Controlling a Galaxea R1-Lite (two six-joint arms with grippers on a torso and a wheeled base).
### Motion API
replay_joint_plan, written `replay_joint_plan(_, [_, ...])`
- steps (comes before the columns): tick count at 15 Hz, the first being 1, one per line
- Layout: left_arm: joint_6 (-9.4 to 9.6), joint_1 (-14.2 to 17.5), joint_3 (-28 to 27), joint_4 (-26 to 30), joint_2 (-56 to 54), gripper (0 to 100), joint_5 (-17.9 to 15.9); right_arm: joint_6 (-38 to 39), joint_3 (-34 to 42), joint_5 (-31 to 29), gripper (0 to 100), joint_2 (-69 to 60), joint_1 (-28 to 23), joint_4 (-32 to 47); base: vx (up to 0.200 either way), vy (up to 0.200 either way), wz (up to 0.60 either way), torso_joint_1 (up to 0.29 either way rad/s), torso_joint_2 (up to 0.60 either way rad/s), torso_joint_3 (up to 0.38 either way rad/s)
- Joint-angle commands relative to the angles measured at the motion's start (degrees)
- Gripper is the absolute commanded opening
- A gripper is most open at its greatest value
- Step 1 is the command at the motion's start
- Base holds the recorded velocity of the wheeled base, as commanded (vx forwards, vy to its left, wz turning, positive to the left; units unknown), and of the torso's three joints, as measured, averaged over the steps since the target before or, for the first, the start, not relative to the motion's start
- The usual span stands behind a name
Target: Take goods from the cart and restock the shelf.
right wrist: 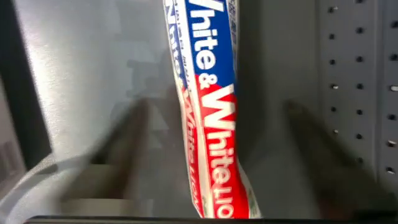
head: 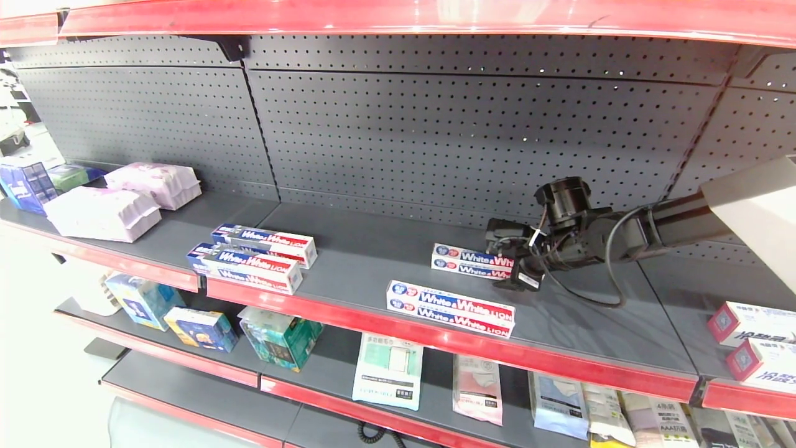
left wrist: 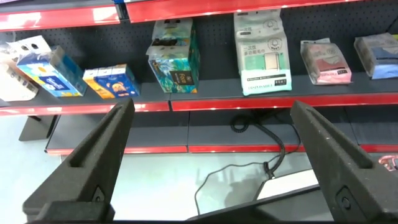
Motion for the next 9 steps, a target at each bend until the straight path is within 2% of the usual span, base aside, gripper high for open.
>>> replay_joint_plan(1, [0.01, 0.08, -0.01, 0.00, 0.05, 100, 0.03, 0.24, -0.53, 0.04, 100, -0.07, -0.41, -0.26, 0.000, 0.000, 0.00, 0.000, 0.00, 0.000])
replay_joint_plan(4, [-0.08, 0.08, -0.01, 0.00, 0.05, 100, 0.03, 4.11, -1.06, 0.39, 100, -0.42, -1.81, -0.35, 0.000, 0.000, 0.00, 0.000, 0.00, 0.000])
replay_joint_plan(5, [-0.60, 0.08, -0.01, 0.00, 0.23, 100, 0.03, 7.71, -1.06, 1.97, 100, -0.95, -2.61, -0.35, 0.000, 0.000, 0.00, 0.000, 0.00, 0.000])
replay_joint_plan(9, [-0.78, 0.08, 0.08, 0.00, 0.23, 100, 0.03, 24.23, 2.46, 5.49, 100, -6.57, -2.25, -0.17, 0.000, 0.000, 0.00, 0.000, 0.00, 0.000])
